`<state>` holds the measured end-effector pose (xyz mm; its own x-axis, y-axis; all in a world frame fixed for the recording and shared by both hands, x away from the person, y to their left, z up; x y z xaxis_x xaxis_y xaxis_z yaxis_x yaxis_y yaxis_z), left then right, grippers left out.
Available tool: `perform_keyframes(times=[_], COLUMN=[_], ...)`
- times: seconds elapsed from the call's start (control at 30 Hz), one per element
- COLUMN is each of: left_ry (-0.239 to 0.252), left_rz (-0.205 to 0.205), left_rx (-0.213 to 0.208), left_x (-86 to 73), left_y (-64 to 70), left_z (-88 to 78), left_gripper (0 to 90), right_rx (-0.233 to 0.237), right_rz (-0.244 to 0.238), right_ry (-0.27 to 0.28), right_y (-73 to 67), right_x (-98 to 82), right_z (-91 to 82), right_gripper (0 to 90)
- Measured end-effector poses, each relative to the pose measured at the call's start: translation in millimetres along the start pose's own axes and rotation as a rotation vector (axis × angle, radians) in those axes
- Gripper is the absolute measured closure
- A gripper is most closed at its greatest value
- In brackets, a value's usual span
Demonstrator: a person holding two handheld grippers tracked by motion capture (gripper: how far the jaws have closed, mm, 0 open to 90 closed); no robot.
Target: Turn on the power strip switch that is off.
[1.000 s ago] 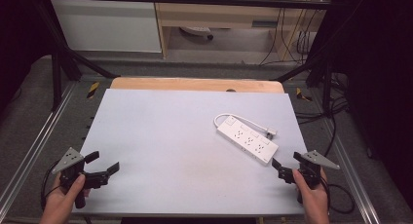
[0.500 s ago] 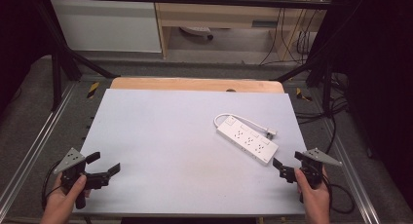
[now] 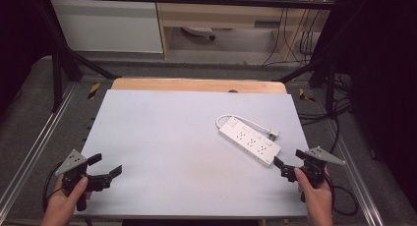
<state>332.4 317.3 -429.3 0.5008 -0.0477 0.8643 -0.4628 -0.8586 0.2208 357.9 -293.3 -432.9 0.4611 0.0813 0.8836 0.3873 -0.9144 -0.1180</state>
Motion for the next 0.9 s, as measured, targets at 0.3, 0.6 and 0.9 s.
perform_keyframes(times=[0.3,0.6,0.9], left_ry=[-0.003,-0.006,-0.007], left_rz=[-0.001,0.000,0.003], left_rx=[-0.003,-0.004,-0.006], left_x=[-0.3,-0.6,-0.7], left_y=[0.5,0.7,0.9], left_z=[0.2,0.2,0.3], left_gripper=[6.0,6.0,6.0], right_rx=[0.000,-0.003,0.000], right_rz=[-0.018,-0.024,-0.038], right_ry=[0.001,0.030,0.039], right_y=[-0.9,-2.1,-2.5], right_x=[9.2,20.8,30.2], right_z=[1.7,4.5,7.3], right_gripper=[3.2,3.9,3.8])
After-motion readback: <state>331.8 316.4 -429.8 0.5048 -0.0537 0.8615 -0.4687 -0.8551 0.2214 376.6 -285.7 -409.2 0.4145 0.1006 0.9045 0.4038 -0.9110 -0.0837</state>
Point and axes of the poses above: each handheld gripper's, and its own axes: z roughly forward along the jaws, x roughly out of its top, y roughly to its right, the point moved 3 cm from there along z, roughly forward along the jaws, and after that the axes turned 5 degrees about -z, right-handed, at the moved point
